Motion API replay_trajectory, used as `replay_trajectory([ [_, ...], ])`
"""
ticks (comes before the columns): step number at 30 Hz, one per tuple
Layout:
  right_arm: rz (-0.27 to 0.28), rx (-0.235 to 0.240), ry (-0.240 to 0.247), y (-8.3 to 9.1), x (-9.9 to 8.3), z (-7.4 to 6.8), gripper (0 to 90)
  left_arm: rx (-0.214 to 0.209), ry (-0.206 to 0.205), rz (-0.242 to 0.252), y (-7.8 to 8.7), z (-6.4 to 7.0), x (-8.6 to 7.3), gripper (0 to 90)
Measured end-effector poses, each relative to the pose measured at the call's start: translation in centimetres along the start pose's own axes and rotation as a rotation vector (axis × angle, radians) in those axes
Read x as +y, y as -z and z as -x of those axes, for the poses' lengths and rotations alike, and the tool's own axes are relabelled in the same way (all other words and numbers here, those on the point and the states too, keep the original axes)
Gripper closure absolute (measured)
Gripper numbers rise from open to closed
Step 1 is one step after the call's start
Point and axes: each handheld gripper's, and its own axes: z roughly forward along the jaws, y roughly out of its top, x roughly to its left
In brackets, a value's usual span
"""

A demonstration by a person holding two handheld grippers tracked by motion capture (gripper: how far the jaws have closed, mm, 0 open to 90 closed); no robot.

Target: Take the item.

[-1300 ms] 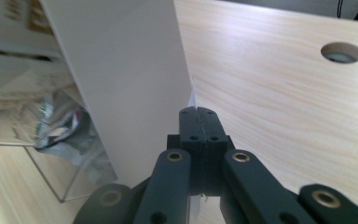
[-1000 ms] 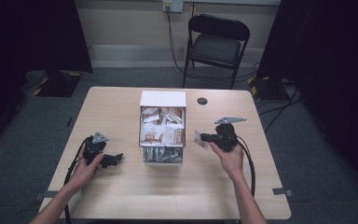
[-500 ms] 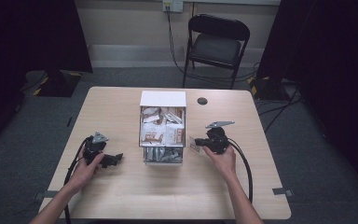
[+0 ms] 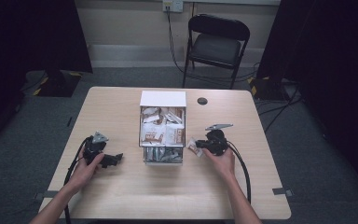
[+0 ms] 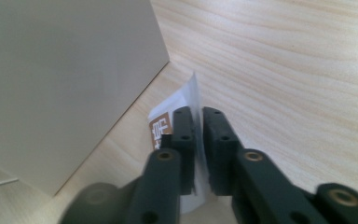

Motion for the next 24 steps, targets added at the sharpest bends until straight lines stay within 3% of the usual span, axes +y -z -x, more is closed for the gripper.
replay_trajectory([
  [7,0.007,-0.029,-0.011,0.1,-0.1,0.2,76.6,-0.001,-0.003,-0.002,0.0,0.0,0.0,0.0],
  [12,0.037,-0.068,-0.047,0.4,-0.1,0.8,65.0,-0.001,-0.005,-0.003,0.0,0.0,0.0,0.0],
  [17,0.046,-0.065,-0.048,0.6,-0.1,0.8,54.5,-0.001,-0.005,-0.003,0.0,0.0,0.0,0.0],
  [21,0.051,-0.066,-0.061,0.8,0.1,0.8,36.4,-0.001,-0.006,-0.003,0.0,0.0,0.0,0.0],
  [24,0.069,-0.096,-0.087,1.4,0.3,0.9,23.4,-0.001,-0.005,-0.003,0.0,0.0,0.0,0.0],
])
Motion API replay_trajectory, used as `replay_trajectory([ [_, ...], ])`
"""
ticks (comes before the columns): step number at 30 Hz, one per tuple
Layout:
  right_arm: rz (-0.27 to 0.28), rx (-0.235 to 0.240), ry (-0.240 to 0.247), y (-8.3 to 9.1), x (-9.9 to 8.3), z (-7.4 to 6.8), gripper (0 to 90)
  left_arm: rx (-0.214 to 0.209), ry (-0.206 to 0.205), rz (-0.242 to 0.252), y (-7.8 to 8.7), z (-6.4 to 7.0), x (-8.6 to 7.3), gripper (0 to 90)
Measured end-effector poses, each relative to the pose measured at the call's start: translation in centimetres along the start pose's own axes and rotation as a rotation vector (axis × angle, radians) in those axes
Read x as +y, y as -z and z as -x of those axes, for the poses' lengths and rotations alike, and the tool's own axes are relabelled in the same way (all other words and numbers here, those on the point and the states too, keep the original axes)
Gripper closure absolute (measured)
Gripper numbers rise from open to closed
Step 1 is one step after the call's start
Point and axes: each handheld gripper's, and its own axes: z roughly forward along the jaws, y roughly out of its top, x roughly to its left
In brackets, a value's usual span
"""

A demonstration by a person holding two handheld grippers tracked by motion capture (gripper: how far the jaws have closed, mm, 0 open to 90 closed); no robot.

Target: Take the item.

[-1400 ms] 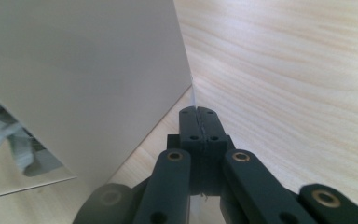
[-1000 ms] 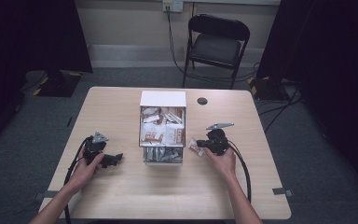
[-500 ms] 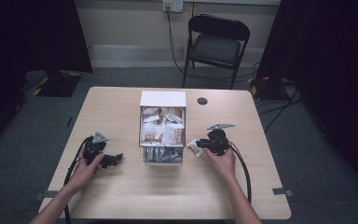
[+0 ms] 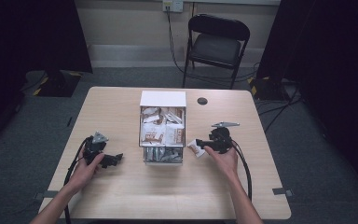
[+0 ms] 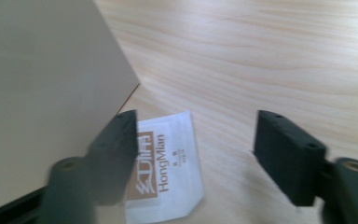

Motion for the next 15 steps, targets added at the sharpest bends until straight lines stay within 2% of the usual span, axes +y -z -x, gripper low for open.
replay_trajectory([
  [2,0.008,-0.002,-0.009,0.5,0.2,0.2,22.3,0.000,0.002,0.000,0.0,0.0,0.0,0.0],
  [4,-0.006,-0.022,-0.020,1.0,0.4,0.3,15.2,0.000,0.000,0.000,0.0,0.0,0.0,0.0],
  [8,-0.005,-0.014,-0.027,2.3,0.4,0.7,14.5,-0.001,0.006,0.003,0.0,0.0,0.0,0.0],
  [10,-0.004,-0.038,-0.020,3.1,0.3,0.8,14.5,0.000,0.002,0.000,0.0,0.0,0.0,0.0],
  [15,0.018,-0.054,-0.033,4.9,-0.2,0.8,14.7,0.000,0.002,0.000,0.0,0.0,0.0,0.0],
])
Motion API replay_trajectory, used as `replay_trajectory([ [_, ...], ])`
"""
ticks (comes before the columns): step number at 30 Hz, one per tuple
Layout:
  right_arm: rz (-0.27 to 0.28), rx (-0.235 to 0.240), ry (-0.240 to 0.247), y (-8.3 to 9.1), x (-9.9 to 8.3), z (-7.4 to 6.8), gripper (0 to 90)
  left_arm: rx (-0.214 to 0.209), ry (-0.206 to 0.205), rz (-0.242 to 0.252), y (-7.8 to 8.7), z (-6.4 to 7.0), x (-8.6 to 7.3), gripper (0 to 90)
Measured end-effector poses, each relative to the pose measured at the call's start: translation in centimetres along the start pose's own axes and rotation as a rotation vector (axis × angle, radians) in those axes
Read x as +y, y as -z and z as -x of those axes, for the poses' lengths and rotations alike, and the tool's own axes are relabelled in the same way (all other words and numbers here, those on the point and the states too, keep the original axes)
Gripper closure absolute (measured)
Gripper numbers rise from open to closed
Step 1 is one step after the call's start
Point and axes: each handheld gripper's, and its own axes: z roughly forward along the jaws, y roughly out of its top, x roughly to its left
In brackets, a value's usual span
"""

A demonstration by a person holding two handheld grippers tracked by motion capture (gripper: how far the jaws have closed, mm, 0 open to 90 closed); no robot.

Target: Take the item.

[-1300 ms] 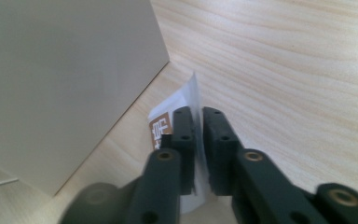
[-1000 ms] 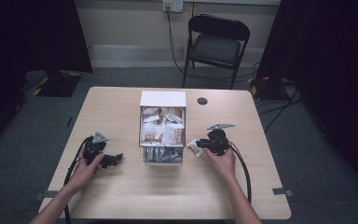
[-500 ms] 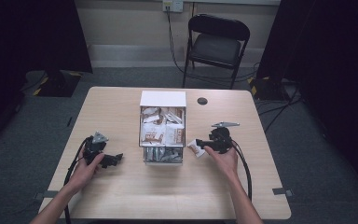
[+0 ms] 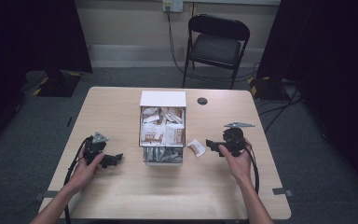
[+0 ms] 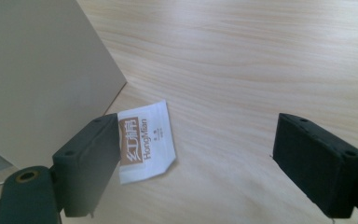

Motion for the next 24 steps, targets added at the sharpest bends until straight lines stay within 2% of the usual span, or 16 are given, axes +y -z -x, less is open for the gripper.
replay_trajectory([
  [5,-0.003,0.018,0.001,1.5,-0.4,-0.1,15.8,0.000,-0.001,0.000,0.0,0.0,0.0,0.0],
  [8,-0.001,0.009,0.001,2.6,-0.7,-0.4,16.0,0.000,0.000,0.000,0.0,0.0,0.0,0.0],
  [13,-0.022,-0.026,0.007,4.2,-1.0,-1.1,17.3,0.000,-0.002,0.000,0.0,0.0,0.0,0.0],
  [16,-0.013,-0.041,0.007,5.0,-1.3,-1.3,16.7,0.000,-0.002,0.000,0.0,0.0,0.0,0.0],
  [22,0.007,-0.082,0.000,5.9,-2.4,-0.8,15.7,-0.001,0.001,0.000,0.0,0.0,0.0,0.0],
  [24,-0.004,-0.085,-0.007,6.1,-2.9,-0.5,15.7,-0.001,0.000,0.000,0.0,0.0,0.0,0.0],
])
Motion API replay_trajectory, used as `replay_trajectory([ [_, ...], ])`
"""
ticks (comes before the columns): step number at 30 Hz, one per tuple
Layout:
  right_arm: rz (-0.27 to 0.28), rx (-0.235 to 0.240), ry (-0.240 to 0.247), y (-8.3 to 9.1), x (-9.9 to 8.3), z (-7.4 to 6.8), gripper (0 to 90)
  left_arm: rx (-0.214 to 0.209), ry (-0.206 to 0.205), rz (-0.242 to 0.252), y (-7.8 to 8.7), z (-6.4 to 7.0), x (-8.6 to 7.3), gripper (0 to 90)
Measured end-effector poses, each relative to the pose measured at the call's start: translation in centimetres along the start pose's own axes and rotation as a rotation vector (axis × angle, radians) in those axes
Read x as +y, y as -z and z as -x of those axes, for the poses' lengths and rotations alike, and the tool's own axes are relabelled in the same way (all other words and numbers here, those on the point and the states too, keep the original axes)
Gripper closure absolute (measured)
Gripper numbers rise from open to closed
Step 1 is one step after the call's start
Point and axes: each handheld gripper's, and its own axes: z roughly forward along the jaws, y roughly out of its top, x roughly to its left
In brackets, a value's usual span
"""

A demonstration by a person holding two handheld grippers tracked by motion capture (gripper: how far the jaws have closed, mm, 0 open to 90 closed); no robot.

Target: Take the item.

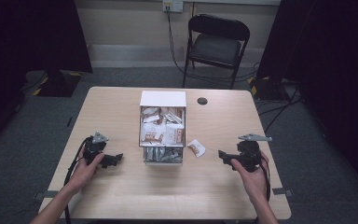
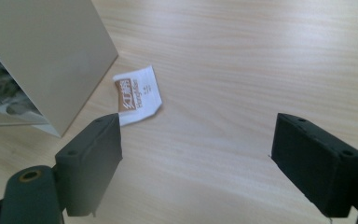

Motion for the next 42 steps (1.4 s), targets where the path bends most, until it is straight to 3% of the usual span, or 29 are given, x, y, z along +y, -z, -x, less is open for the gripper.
replay_trajectory([
  [3,-0.021,0.000,0.000,0.5,-0.5,0.4,14.6,0.000,0.000,0.000,0.0,0.0,0.0,0.0],
  [8,-0.008,-0.031,-0.004,1.7,-1.5,1.1,14.5,0.000,0.000,0.000,0.0,0.0,0.0,0.0],
  [12,0.018,-0.069,-0.039,1.8,-2.8,2.4,14.6,0.000,0.001,0.000,0.0,0.0,0.0,0.0],
  [17,-0.007,-0.114,-0.135,1.3,-4.5,4.2,15.0,0.000,0.000,0.000,0.0,0.0,0.0,0.0],
  [19,0.006,-0.108,-0.180,1.4,-5.1,5.1,15.1,0.000,0.000,0.000,0.0,0.0,0.0,0.0],
  [24,-0.015,-0.155,-0.207,1.1,-6.3,6.3,15.0,0.000,0.004,0.003,0.0,0.0,0.0,0.0],
  [31,-0.090,-0.177,-0.143,-0.6,-7.3,6.1,14.4,0.000,0.000,0.000,0.0,0.0,0.0,0.0],
  [35,-0.071,-0.208,-0.127,-1.1,-7.3,5.9,13.9,0.000,0.000,0.000,0.0,0.0,0.0,0.0],
  [38,-0.071,-0.258,-0.066,-1.7,-7.4,5.3,8.7,0.000,0.000,0.000,0.0,0.0,0.0,0.0],
  [42,-0.048,-0.250,-0.049,-2.4,-7.7,5.0,0.0,0.000,0.000,0.000,0.0,0.0,0.0,0.0],
])
